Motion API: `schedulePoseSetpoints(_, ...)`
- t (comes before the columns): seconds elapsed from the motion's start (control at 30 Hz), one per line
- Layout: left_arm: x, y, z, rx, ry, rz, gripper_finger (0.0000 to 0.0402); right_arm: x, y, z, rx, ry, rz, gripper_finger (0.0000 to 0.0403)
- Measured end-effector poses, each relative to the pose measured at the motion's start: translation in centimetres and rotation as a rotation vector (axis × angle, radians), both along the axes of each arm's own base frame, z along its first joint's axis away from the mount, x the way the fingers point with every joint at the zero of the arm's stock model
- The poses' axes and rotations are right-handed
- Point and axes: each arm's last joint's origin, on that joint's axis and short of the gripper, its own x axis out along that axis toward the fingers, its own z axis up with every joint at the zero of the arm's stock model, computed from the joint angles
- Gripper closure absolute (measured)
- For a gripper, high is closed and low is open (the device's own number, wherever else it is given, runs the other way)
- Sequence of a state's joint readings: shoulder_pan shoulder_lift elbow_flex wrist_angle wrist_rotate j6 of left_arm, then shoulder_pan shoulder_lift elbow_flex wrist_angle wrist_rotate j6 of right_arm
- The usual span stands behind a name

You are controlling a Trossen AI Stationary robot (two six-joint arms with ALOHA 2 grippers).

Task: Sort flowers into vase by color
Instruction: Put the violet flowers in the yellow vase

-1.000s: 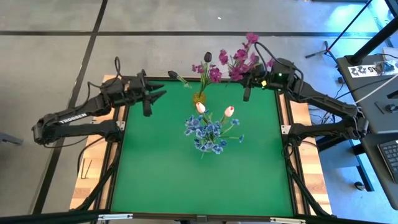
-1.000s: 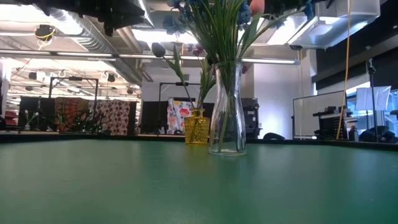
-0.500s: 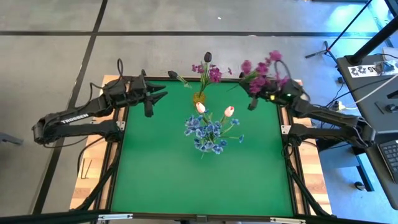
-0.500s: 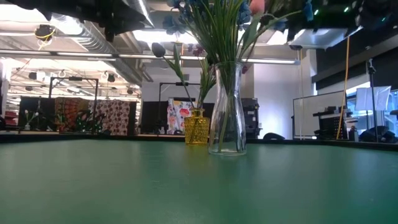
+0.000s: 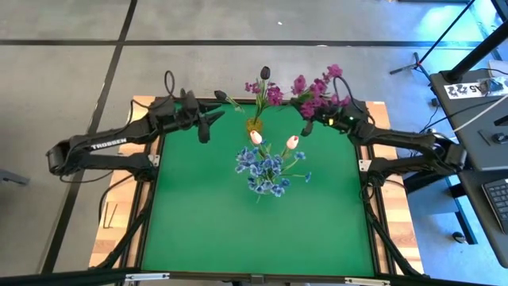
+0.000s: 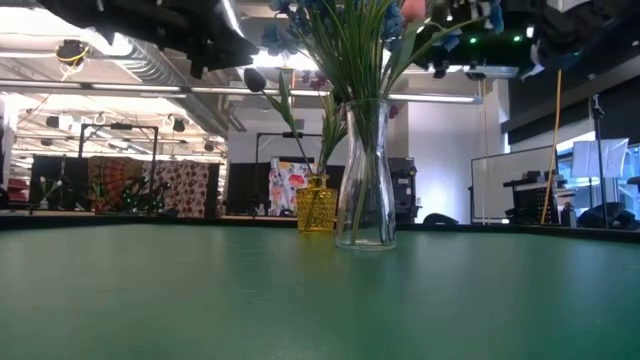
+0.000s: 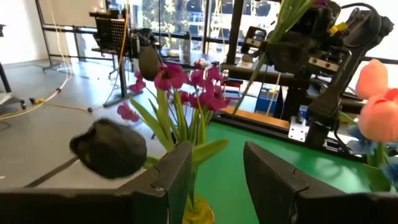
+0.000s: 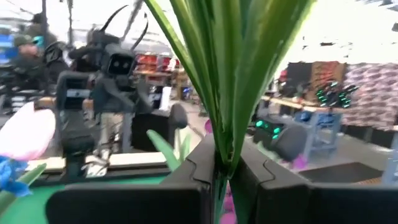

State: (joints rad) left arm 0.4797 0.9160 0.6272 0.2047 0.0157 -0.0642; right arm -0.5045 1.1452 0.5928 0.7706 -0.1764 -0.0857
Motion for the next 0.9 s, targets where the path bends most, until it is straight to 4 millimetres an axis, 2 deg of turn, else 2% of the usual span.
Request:
schedulePoseSetpoints(0.23, 1.0, 0.4, -0.1, 0.000, 0.031, -0.005, 0.0260, 2.6, -1.2, -1.4, 0.022, 0.080, 0.076, 0.0371)
schedulePoseSetpoints(0.9, 1.0, 0.4, -0.3, -0.012, 0.046, -0.011, 0.0260, 8.6, -4.3, -4.6, -0.010, 0.175, 0.131, 0.0371)
